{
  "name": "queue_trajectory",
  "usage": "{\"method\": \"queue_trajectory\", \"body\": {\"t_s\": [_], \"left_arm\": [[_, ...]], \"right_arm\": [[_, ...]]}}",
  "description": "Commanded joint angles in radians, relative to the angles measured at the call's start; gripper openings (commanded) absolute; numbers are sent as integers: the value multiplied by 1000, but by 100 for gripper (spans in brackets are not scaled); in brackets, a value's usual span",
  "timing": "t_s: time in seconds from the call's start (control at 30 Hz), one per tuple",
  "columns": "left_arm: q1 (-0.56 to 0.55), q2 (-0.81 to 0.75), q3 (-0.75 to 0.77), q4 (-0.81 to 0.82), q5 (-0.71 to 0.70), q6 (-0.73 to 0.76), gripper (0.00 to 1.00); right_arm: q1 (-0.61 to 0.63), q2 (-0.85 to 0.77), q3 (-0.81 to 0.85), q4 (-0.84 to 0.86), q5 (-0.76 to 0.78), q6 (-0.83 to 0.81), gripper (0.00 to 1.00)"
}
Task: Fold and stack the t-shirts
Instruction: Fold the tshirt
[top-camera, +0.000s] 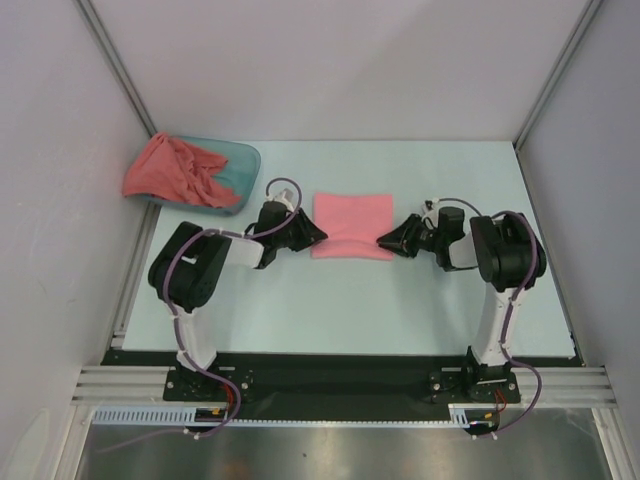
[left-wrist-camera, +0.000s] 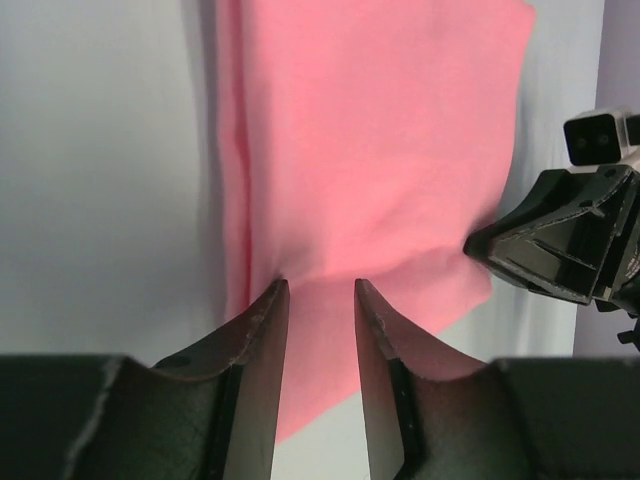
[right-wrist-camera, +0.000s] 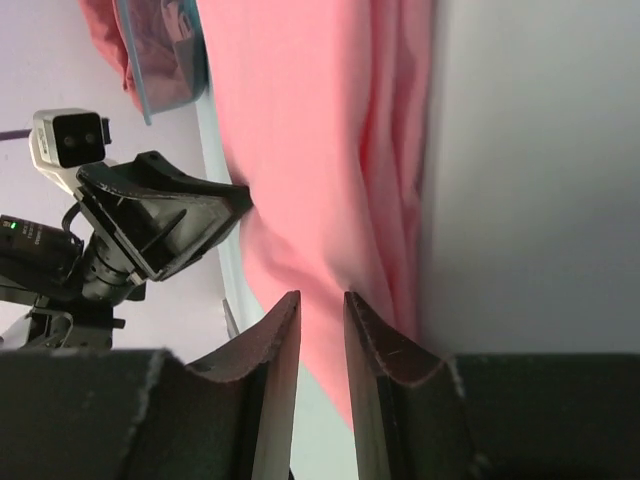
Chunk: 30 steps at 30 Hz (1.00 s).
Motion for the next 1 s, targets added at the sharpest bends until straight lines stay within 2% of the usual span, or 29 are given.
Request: {"method": "queue_trajectory", "body": {"t_s": [0.0,0.03,0.13,0.27,0.4,0.47,0.57,0.63,0.77,0.87,0.97], "left_arm": [[16,-130,-51,-52,-6,50,38],[16,-154,-58,-57,2,50,38],[7,-231,-77,-59,9,26,38],[-51,-233,-28,-42,8,-11,39],[-71,-138,-3,21,23,-75,38],[-71,-86,-18,87,14,-92,38],[-44,-29,-37,102,28,-83,38],[-28,-30,-74,135,31,-85,37],[-19,-148,-121,23,2,21,38],[-19,-245,-135,-83,-46,65,38],[-17,-358,-140,-169,-93,116,38]], "right_arm": [[-49,-99,-63,-4,-10,-80,30],[-57,-133,-69,-91,-5,-108,30],[-64,-238,-51,-212,16,-172,31],[-2,-288,-8,-231,26,-148,31],[95,-218,40,-186,40,-93,30],[123,-135,40,-75,33,-26,26],[141,-29,16,63,23,43,22],[120,3,-32,134,12,55,22],[35,-41,-109,126,-28,4,26],[-30,-131,-127,43,-71,-54,31],[-84,-210,-90,-160,-76,-161,42]]}}
